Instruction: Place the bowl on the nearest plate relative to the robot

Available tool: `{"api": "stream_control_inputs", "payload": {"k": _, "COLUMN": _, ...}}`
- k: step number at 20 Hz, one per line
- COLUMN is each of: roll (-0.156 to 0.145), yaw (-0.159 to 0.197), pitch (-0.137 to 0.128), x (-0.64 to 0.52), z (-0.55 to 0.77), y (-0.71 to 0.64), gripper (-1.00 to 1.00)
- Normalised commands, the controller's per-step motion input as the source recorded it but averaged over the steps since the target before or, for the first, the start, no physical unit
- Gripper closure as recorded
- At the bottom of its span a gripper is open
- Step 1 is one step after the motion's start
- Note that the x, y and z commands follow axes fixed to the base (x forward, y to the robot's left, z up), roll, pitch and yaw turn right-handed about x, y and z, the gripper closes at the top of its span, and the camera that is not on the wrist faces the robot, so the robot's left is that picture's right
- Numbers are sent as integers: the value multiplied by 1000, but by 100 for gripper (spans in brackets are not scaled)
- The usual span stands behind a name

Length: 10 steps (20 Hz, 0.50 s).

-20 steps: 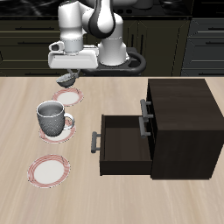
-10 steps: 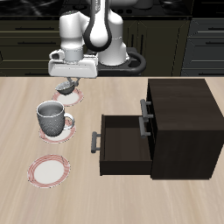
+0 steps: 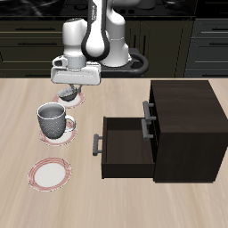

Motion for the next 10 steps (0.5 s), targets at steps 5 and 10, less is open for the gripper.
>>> {"api": "stream_control_inputs", "payload": {"k": 5, "roll": -11, "yaw": 11, "pitch": 26, "x": 69, "z": -68, "y": -25, "gripper": -100}}
{"api": "stream_control_inputs", "payload": {"k": 10, "roll": 13, "yaw": -3, "pitch": -4, "x": 11, "z": 22, "y": 61, "gripper": -100}}
